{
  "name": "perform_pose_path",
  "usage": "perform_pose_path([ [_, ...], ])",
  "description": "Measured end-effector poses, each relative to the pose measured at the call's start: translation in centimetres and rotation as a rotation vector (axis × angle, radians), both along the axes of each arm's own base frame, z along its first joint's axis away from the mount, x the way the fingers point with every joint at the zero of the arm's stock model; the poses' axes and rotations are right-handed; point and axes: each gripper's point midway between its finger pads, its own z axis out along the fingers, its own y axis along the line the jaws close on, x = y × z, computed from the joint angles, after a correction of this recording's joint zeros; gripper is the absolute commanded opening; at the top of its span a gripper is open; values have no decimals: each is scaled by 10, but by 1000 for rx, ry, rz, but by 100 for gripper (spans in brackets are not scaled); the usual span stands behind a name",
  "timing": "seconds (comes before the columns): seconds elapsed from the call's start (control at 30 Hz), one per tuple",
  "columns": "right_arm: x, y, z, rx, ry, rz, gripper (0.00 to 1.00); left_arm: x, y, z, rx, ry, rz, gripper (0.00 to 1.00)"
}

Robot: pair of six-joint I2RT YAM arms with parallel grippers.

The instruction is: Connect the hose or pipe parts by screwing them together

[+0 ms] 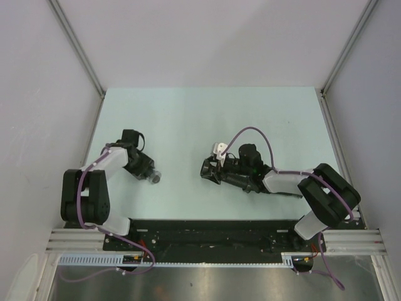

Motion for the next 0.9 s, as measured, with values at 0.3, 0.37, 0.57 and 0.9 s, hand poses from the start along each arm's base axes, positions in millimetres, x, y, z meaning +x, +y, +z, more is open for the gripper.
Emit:
perform_pose_path([
  [0.3,14,-2,4,-13,-50,-91,23,10,-18,24,-98,-102,-33,0],
  [0.37,19,-2,8,-7,-69,-121,24,23,-28,45,-147,-224,-55,0],
  [0.57,32,6,27,16,-145,-202,24,47,-53,122,-240,-695,-130,1],
  [0.9,32,62,48,101,-217,-188,22,31,-84,192,-274,-1162,-223,0],
])
